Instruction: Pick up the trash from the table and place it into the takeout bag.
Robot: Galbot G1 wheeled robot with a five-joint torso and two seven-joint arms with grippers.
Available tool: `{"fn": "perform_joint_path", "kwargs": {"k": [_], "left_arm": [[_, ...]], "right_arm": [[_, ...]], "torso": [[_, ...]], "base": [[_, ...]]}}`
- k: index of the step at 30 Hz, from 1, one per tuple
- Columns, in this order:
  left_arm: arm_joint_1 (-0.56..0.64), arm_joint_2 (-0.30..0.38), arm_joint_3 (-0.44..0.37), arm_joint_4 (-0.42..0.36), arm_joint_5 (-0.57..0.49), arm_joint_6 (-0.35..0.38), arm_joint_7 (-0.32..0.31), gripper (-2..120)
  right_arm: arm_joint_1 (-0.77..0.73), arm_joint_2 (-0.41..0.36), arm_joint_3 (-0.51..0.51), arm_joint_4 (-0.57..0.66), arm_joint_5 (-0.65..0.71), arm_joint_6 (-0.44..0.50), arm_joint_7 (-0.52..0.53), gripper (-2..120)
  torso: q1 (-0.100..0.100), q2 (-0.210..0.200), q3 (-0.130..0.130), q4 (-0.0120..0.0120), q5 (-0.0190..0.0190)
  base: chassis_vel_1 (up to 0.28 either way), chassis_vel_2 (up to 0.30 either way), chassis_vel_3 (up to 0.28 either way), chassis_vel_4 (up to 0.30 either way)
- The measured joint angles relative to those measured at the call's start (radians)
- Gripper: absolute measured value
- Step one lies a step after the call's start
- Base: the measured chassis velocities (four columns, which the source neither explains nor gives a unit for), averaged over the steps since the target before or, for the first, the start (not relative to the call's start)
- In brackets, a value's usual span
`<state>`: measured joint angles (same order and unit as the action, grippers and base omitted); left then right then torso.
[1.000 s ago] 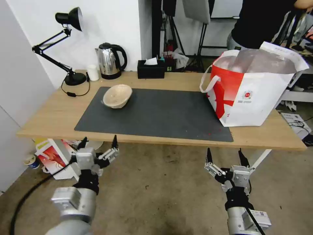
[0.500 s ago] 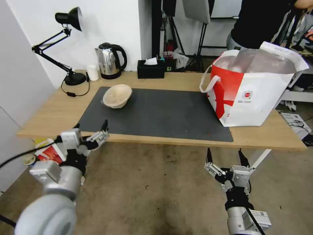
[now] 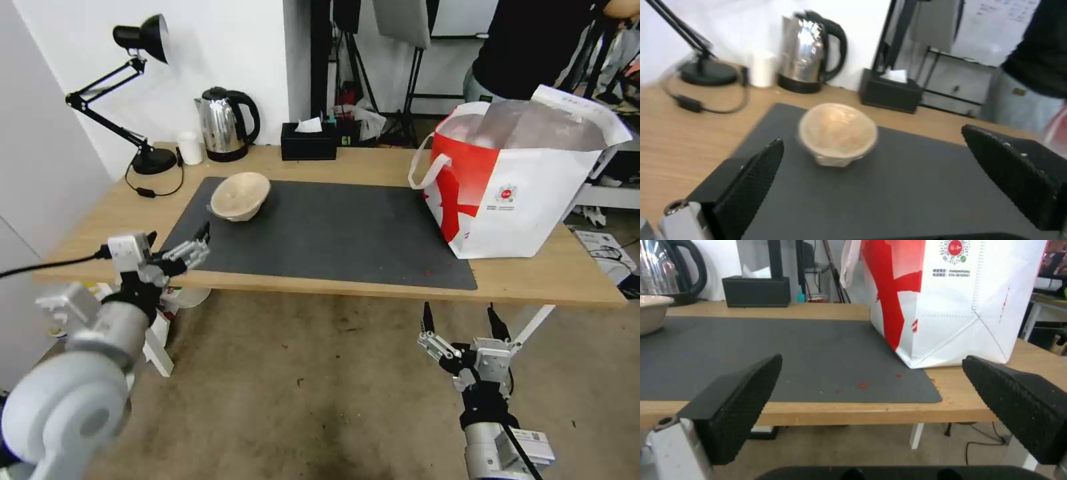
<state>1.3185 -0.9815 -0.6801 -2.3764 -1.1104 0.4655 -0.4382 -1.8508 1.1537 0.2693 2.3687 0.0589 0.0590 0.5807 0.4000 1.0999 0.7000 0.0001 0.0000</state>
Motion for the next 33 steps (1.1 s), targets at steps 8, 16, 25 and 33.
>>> {"fn": "perform_joint_path", "kwargs": {"k": [8, 16, 25, 33], "left_arm": [[-0.248, 0.083, 0.044, 0.146, -0.394, 0.039, -0.085, 100], [-0.438, 0.112, 0.091, 0.348, -0.686, 0.110, -0.149, 100], [-0.554, 0.119, 0.131, 0.441, -0.800, 0.177, -0.229, 100], [-0.646, 0.124, 0.188, 0.525, -0.861, 0.250, -0.277, 100]], "right_arm": [[0.000, 0.000, 0.000, 0.000, 0.000, 0.000, 0.000, 100], [0.000, 0.000, 0.000, 0.000, 0.000, 0.000, 0.000, 100], [0.000, 0.000, 0.000, 0.000, 0.000, 0.000, 0.000, 100], [0.000, 0.000, 0.000, 0.000, 0.000, 0.000, 0.000, 100]], "torso": [[0.000, 0.000, 0.000, 0.0000, -0.0001], [0.000, 0.000, 0.000, -0.0003, -0.0002], [0.000, 0.000, 0.000, -0.0001, -0.0001], [0.000, 0.000, 0.000, -0.0002, 0.0002]], "base": [[0.000, 0.000, 0.000, 0.000], [0.000, 0.000, 0.000, 0.000], [0.000, 0.000, 0.000, 0.000], [0.000, 0.000, 0.000, 0.000]]}}
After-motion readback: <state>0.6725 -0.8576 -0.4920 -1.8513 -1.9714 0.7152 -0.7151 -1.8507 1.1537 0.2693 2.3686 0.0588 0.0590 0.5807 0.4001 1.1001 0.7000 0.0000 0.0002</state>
